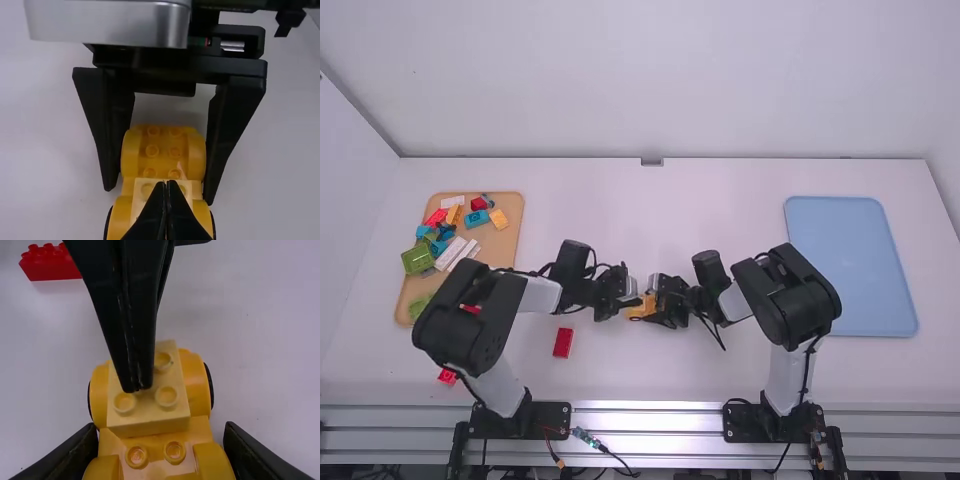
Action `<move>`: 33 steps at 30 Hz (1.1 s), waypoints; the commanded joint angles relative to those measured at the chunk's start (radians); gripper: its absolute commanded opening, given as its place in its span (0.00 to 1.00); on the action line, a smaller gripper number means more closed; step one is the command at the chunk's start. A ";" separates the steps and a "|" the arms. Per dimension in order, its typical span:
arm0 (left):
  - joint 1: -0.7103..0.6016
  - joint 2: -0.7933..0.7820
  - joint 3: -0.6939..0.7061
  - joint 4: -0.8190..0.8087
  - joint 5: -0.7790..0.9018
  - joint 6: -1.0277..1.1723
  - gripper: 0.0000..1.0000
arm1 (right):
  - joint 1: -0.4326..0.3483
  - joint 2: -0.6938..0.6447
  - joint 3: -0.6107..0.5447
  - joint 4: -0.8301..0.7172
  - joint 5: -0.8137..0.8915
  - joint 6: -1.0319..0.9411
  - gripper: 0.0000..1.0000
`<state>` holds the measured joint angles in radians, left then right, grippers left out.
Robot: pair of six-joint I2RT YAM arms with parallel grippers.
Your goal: Assemble lego blocks to make yellow taxi
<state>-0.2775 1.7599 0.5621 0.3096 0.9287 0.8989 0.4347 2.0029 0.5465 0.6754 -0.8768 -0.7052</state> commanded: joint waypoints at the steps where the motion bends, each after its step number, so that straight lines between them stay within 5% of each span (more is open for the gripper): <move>1: 0.004 0.044 -0.072 -0.027 -0.235 -0.047 0.02 | -0.003 0.016 -0.003 0.002 0.010 0.010 0.44; 21: -0.003 0.047 -0.043 -0.002 -0.254 -0.101 0.02 | -0.003 0.016 -0.003 0.001 0.010 0.010 0.44; 33: 0.021 -0.318 0.000 -0.121 -0.174 -0.131 0.06 | -0.004 0.016 -0.003 0.001 0.013 0.009 0.45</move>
<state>-0.2726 1.5139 0.5430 0.1959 0.7746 0.7902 0.4347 2.0029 0.5472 0.6838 -0.8612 -0.6964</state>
